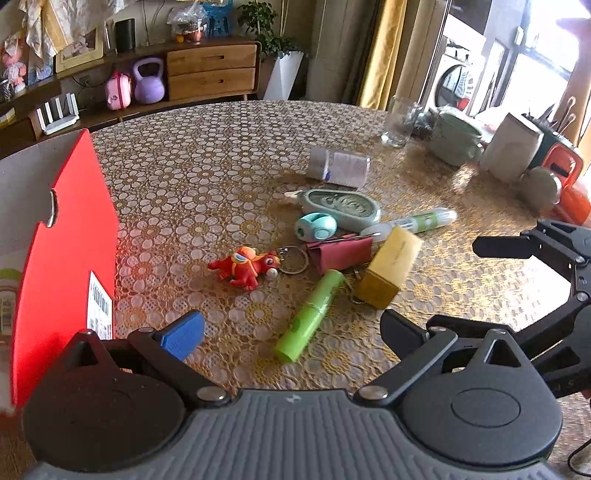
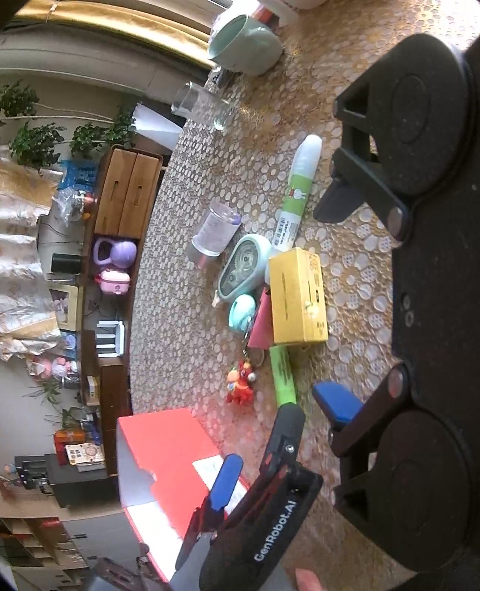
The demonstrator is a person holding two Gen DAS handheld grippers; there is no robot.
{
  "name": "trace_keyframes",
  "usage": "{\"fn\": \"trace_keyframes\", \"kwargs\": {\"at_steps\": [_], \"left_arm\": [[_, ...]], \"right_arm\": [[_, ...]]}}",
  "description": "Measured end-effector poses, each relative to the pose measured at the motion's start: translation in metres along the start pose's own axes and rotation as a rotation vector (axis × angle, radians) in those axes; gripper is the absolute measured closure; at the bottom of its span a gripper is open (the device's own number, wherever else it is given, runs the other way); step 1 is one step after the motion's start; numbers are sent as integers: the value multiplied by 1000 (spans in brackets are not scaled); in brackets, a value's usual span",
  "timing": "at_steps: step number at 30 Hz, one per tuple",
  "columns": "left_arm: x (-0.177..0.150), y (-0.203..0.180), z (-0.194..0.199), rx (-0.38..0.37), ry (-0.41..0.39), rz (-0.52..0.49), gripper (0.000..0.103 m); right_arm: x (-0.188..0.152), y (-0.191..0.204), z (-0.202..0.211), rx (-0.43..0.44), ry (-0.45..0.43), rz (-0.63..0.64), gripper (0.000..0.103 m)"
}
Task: Organize rigid objects
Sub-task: 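Withdraw both tools from the box back over the table, then close the left tool on the green tube while the right tool grasps the yellow box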
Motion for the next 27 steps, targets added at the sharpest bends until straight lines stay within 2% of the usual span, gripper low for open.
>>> {"fn": "trace_keyframes", "kwargs": {"at_steps": [9, 15, 21, 23, 27], "left_arm": [[1, 1, -20, 7, 12, -34, 2], [4, 4, -27, -4, 10, -36, 4], [4, 0, -30, -33, 11, -50, 28], [3, -2, -32, -41, 14, -58, 40], [3, -3, -33, -54, 16, -63, 52]], "right_arm": [[-2, -2, -26, 34, 18, 16, 10], [-2, -1, -38, 15, 22, 41, 10], [-1, -7, -49, 3, 35, 32, 12], [-2, -8, -52, 3, 39, 29, 13], [-1, -8, -54, 11, 28, 28, 15]]}}
Point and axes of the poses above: each gripper's, at about its wrist camera, not at the fingertips, and z roughly against the way its jaws point, y to its left, x to its top, the point moved 5 cm from there along -z, roughly the way its jaws point, and after that the axes turned 3 degrees about -z, right-handed, at the moved point
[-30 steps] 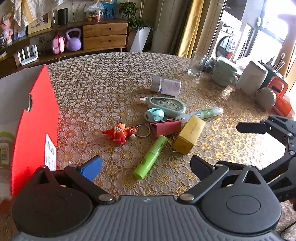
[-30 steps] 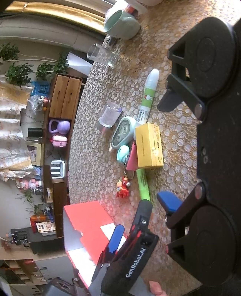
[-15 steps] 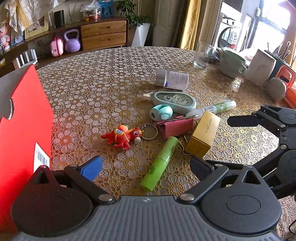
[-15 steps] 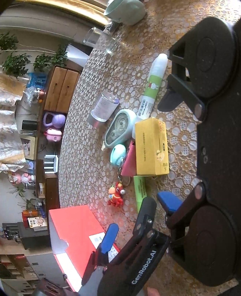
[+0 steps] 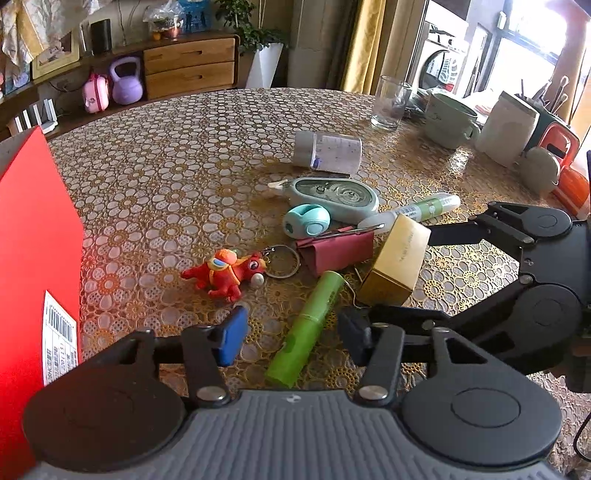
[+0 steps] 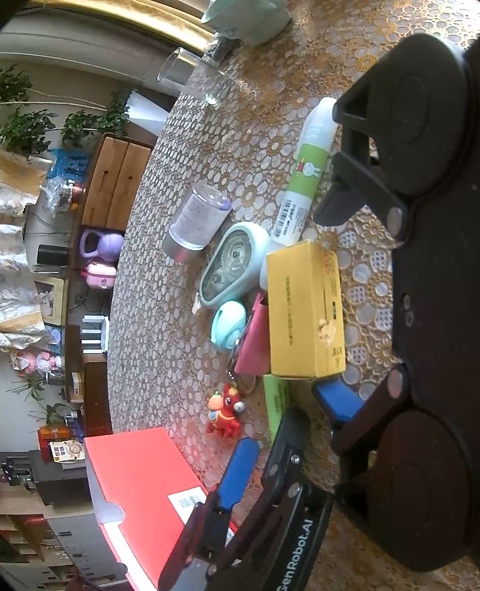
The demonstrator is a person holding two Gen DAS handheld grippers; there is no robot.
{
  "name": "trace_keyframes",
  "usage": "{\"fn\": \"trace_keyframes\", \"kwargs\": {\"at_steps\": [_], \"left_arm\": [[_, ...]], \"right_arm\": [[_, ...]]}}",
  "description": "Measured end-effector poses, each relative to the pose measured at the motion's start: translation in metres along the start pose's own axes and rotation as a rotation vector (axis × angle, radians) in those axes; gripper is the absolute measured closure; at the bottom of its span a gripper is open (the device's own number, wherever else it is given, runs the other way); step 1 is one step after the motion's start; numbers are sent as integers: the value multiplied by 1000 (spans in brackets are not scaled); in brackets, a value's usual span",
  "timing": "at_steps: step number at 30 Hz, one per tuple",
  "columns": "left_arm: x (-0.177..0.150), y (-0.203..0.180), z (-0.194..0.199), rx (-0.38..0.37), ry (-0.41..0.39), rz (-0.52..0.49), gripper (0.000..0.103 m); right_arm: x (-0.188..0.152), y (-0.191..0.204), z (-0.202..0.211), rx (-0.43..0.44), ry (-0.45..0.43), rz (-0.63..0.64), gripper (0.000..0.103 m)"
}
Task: Organize rigid objects
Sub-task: 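Close the left tool on the green tube while the right tool grasps the yellow box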
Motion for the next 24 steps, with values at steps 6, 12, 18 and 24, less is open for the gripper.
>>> {"fn": "trace_keyframes", "kwargs": {"at_steps": [6, 12, 18, 24], "left_arm": [[2, -6, -2, -3, 6, -39, 70], [1, -11, -2, -16, 9, -47, 87], [-1, -8, 2, -1, 17, -16, 87], [-4, -7, 16, -8, 11, 22, 87]], "right_arm": [[1, 2, 1, 31, -9, -3, 31], [2, 6, 6, 17, -14, -19, 33], [-1, 11, 19, 10, -17, -67, 34], [-3, 19, 36, 5, -31, -97, 34]]}}
Point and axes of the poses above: each gripper's, at about its wrist camera, not at the fingertips, and z roughly against the way its jaws point, y to its left, x to its top, the point moved 5 cm from there along -z, roughly the way its jaws point, and after that the axes turned 3 degrees about -z, right-handed, at the moved point
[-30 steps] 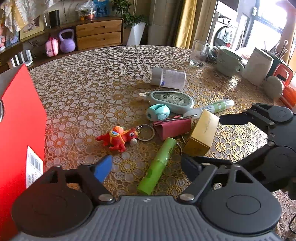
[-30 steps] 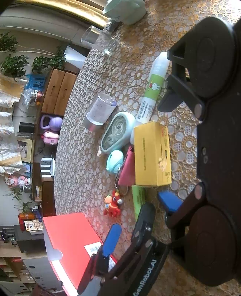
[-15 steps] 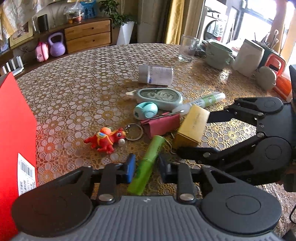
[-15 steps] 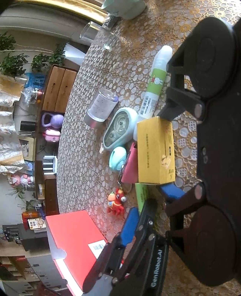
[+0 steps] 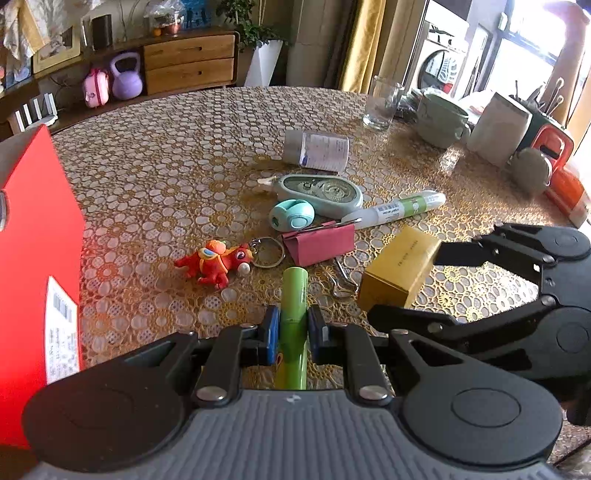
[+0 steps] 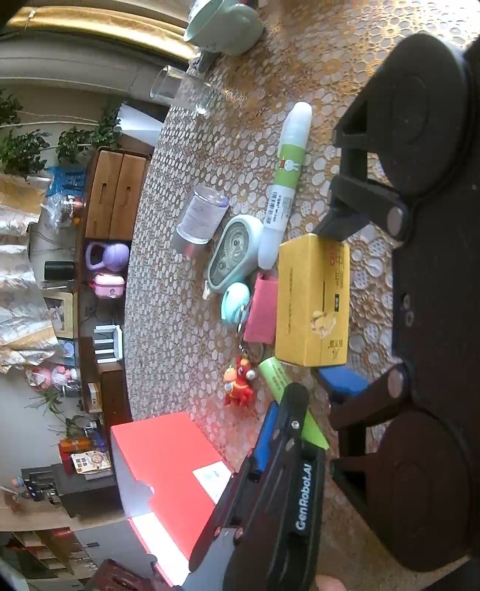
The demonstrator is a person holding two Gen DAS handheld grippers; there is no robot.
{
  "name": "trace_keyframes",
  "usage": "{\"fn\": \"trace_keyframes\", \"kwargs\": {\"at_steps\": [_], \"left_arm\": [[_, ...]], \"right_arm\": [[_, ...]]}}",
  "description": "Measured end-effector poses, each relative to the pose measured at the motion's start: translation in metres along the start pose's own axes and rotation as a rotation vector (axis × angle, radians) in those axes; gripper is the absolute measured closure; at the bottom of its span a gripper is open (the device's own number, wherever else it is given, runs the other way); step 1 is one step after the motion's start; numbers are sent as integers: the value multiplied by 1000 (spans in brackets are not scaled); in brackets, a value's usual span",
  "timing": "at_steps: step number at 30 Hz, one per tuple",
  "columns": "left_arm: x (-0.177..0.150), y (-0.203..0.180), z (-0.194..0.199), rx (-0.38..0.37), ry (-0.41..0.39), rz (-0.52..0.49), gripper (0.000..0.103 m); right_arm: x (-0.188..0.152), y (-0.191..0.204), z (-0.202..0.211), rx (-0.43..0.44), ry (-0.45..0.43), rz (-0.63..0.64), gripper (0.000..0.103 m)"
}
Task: Organize rigid objects
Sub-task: 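Close the left tool on the green tube while the right tool grasps the yellow box, then carry the green tube and yellow box into the red box and open both tools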
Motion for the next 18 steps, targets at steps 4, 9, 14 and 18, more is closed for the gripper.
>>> {"fn": "trace_keyframes", "kwargs": {"at_steps": [4, 9, 14, 18], "left_arm": [[0, -2, 15, -9, -14, 8, 87], [1, -4, 36, -9, -36, 13, 87], [1, 1, 59, -6, -54, 30, 87], [2, 10, 78, 2, -76, 49, 87]], "right_arm": [[2, 6, 15, 4, -8, -20, 34], [8, 16, 34, -4, -15, -23, 34], [18, 30, 51, -5, -27, -29, 34], [28, 45, 65, 5, -45, -22, 34]]}}
Point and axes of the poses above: each gripper's, at about its wrist camera, not at the fingertips, and z roughly against the way its jaws point, y to its left, x to its top, the point moved 5 cm from there along -z, roughly the way its jaws point, and after that the axes turned 3 degrees about -z, right-handed, at the moved point
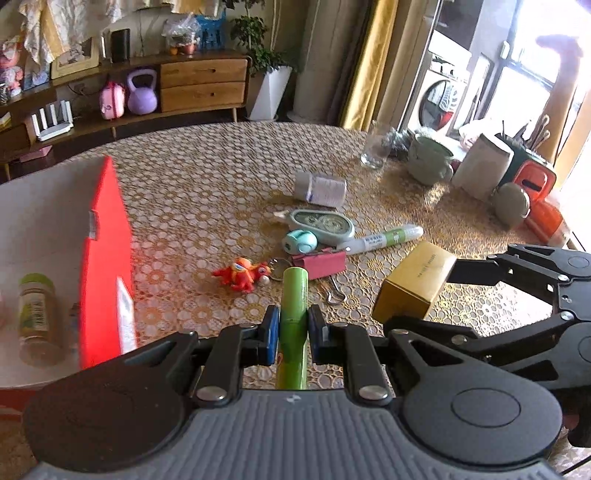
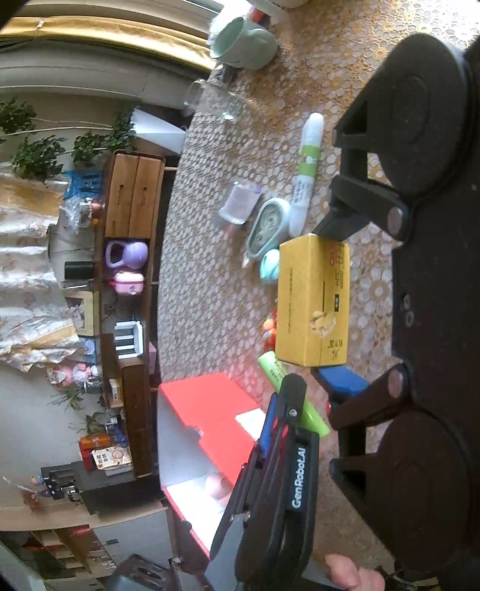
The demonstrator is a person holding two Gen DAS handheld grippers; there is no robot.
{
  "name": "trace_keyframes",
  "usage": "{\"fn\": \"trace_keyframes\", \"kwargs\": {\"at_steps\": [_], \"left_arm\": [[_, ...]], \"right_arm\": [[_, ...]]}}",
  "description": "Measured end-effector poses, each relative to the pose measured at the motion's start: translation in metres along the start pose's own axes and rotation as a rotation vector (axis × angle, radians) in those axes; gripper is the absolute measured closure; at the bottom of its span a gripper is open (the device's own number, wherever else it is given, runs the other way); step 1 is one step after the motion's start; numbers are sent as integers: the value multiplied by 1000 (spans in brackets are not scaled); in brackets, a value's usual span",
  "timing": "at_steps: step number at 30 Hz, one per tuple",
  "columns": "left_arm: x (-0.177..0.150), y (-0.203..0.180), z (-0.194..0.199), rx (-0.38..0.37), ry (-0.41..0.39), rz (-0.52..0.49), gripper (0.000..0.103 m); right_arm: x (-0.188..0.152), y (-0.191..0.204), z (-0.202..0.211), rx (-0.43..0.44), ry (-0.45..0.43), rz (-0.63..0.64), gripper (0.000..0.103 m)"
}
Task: Organize rigid objects
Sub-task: 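Carry the green tube and yellow box into the red box and open both tools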
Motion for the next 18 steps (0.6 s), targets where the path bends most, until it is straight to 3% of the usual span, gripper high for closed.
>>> {"fn": "trace_keyframes", "kwargs": {"at_steps": [18], "left_arm": [[5, 62, 78, 59, -95, 85, 87]], "right_arm": [[50, 91, 25, 65, -72, 124, 34]]}}
Point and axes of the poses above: each gripper's, at about its wrist camera, not at the fingertips, and z roughly against the way its jaws point, y to its left, x to its top, the point moved 5 cm from there along -z, roughly the way its jaws point, and after that the axes turned 3 degrees about -z, right-handed, at the moved point
